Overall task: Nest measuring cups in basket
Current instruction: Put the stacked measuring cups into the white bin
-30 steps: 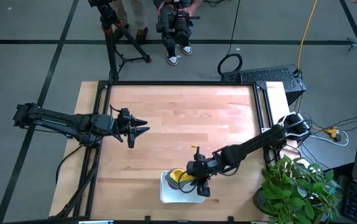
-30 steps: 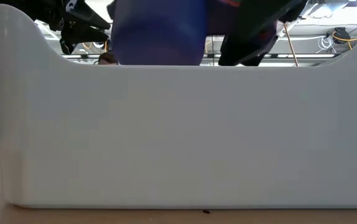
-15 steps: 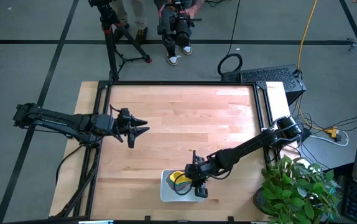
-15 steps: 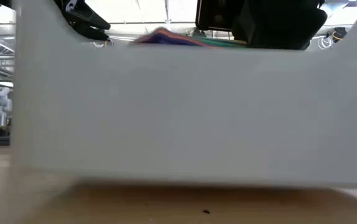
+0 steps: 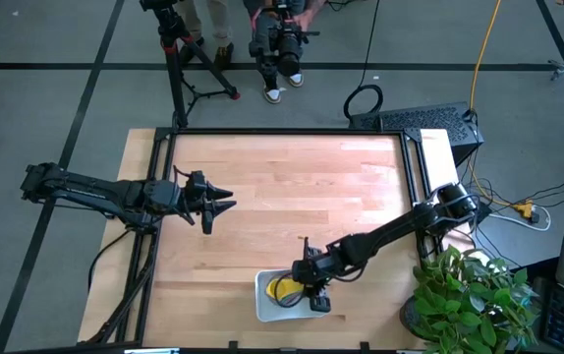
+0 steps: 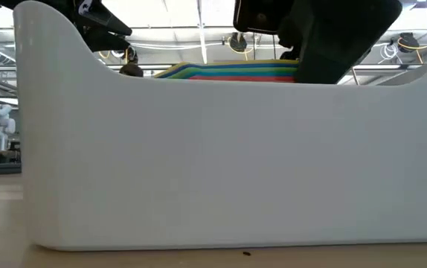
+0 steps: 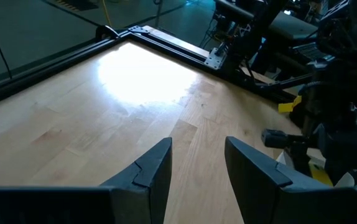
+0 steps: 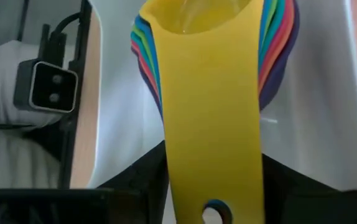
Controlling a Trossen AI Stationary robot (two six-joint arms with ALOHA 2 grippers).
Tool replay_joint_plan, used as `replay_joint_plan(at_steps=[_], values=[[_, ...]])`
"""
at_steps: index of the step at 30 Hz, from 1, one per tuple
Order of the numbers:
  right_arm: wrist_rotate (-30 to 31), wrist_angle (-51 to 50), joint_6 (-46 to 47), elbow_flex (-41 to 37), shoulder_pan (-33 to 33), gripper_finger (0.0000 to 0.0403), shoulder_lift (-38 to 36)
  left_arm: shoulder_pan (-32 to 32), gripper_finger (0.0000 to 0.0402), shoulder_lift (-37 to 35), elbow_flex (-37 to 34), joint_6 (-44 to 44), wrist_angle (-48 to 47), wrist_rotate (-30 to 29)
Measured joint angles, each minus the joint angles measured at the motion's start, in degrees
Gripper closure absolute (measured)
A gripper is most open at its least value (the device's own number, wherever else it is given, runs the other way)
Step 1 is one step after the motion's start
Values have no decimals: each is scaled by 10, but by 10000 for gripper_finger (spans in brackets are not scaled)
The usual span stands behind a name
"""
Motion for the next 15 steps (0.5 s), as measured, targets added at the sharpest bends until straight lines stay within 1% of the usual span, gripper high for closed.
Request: replay_joint_plan(at_steps=[7, 15], values=[[-67, -23, 13, 1, 0, 246, -3, 0, 252, 0, 0, 1, 0, 0], [-70, -61, 15, 0, -9, 246, -25, 0, 252, 0, 0, 0, 0, 0]])
